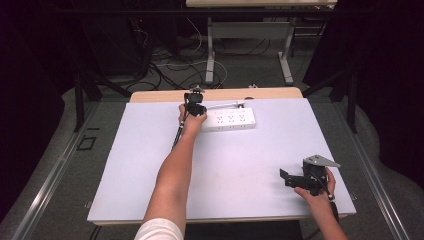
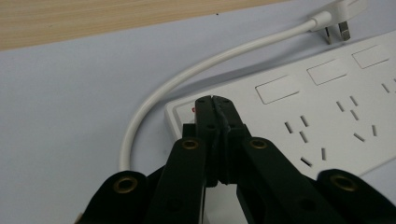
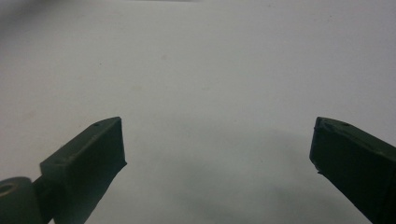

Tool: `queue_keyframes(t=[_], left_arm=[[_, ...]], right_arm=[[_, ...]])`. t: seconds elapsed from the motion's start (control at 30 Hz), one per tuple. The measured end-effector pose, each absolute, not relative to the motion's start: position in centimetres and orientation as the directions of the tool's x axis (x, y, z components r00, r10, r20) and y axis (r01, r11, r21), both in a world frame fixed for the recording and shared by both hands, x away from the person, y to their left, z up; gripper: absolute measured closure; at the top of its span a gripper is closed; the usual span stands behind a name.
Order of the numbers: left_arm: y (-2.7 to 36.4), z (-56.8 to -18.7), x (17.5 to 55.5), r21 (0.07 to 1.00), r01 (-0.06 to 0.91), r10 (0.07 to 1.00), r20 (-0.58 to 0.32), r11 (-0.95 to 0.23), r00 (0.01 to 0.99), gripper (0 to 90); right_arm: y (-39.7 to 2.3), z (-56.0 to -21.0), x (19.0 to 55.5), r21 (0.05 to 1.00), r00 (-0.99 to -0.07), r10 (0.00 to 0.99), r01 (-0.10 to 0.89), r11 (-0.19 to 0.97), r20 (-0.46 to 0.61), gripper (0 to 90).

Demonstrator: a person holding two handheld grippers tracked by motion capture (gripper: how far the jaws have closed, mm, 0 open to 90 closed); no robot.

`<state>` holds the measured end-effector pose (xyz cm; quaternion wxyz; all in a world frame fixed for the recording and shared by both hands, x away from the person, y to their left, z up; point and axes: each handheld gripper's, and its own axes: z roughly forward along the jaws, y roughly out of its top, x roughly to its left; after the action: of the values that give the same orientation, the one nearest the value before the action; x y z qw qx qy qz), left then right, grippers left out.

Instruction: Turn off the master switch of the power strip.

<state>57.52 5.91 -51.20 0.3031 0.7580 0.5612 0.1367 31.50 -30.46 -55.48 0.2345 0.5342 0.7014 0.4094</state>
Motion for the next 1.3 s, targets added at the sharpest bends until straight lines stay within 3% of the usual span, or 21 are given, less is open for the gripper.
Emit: queue_keyframes(t=[0.6, 1.3], left_arm=[[7.1, -50.1, 56.2, 0.644, 0.748, 0.918, -0.180, -0.162, 0.354, 89.8], [9.7, -49.3, 54.4, 0.654, 0.751, 0.906, -0.259, -0.090, 0.334, 75.0]], right_arm=[[-30.1, -55.3, 31.5, 0.836, -0.326, 0.941, 0.539, 0.104, 0.093, 2.9], [-30.0, -55.6, 31.8, 0.834, -0.328, 0.941, 0.541, 0.112, 0.086, 3.5]])
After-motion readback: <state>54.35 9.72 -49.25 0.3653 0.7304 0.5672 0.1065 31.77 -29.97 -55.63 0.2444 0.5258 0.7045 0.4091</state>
